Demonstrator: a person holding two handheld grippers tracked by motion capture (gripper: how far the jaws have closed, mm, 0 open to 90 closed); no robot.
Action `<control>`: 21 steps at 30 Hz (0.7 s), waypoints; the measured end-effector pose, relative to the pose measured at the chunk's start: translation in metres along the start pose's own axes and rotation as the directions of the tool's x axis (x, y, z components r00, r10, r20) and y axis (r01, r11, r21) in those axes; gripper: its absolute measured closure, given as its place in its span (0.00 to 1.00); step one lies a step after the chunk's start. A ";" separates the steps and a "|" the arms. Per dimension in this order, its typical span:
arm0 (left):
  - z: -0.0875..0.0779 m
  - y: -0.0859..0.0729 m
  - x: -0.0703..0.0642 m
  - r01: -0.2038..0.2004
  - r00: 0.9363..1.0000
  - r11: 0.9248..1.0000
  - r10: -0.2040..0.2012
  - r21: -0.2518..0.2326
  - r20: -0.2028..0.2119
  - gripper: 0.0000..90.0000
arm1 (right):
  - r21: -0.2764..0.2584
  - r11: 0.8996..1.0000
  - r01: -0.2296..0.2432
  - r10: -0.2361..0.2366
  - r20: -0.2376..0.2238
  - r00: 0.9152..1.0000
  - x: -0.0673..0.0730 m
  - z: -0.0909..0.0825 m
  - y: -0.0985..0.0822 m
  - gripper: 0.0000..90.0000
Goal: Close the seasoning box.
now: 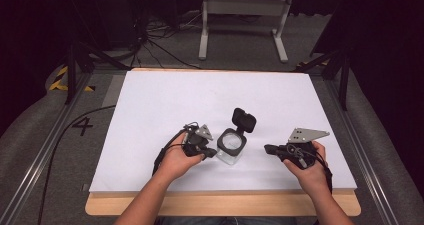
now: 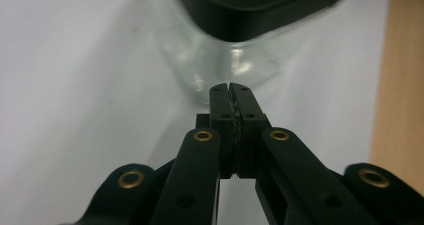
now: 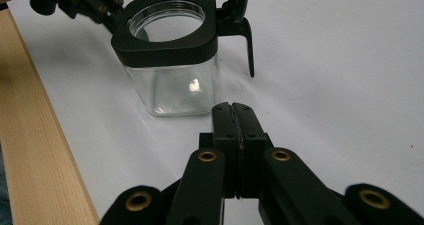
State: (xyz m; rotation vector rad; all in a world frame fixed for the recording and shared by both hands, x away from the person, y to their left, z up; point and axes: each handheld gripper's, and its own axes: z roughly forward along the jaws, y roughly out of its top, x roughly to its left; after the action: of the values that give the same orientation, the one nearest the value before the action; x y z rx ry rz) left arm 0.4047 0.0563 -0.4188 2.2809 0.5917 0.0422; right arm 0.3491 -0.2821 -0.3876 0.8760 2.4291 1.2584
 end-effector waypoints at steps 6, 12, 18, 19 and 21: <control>0.008 0.001 0.003 -0.027 1.000 1.000 0.027 -0.007 -0.015 1.00 | 0.001 1.000 -0.002 0.002 0.002 1.000 0.002 -0.001 -0.002 1.00; 0.010 0.004 -0.008 -0.071 0.995 0.997 0.068 0.043 0.069 1.00 | -0.009 1.000 -0.010 0.010 0.008 1.000 0.000 -0.005 -0.003 1.00; 0.010 0.007 -0.020 -0.112 0.986 0.989 0.099 0.096 0.130 1.00 | -0.013 1.000 -0.012 0.012 0.002 1.000 0.000 -0.005 -0.002 1.00; 0.010 0.007 -0.020 -0.115 0.986 0.989 0.101 0.096 0.134 0.98 | -0.013 1.000 -0.010 0.010 -0.002 1.000 0.000 -0.004 -0.001 1.00; 0.007 0.007 -0.020 -0.102 0.985 0.990 0.087 0.095 0.150 0.97 | -0.015 1.000 -0.010 0.010 -0.006 1.000 0.000 -0.004 0.000 1.00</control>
State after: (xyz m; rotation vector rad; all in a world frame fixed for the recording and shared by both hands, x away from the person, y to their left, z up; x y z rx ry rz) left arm 0.3907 0.0391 -0.4158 2.3864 0.4178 -0.1101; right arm 0.3478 -0.2845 -0.3853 0.8833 2.4196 1.2825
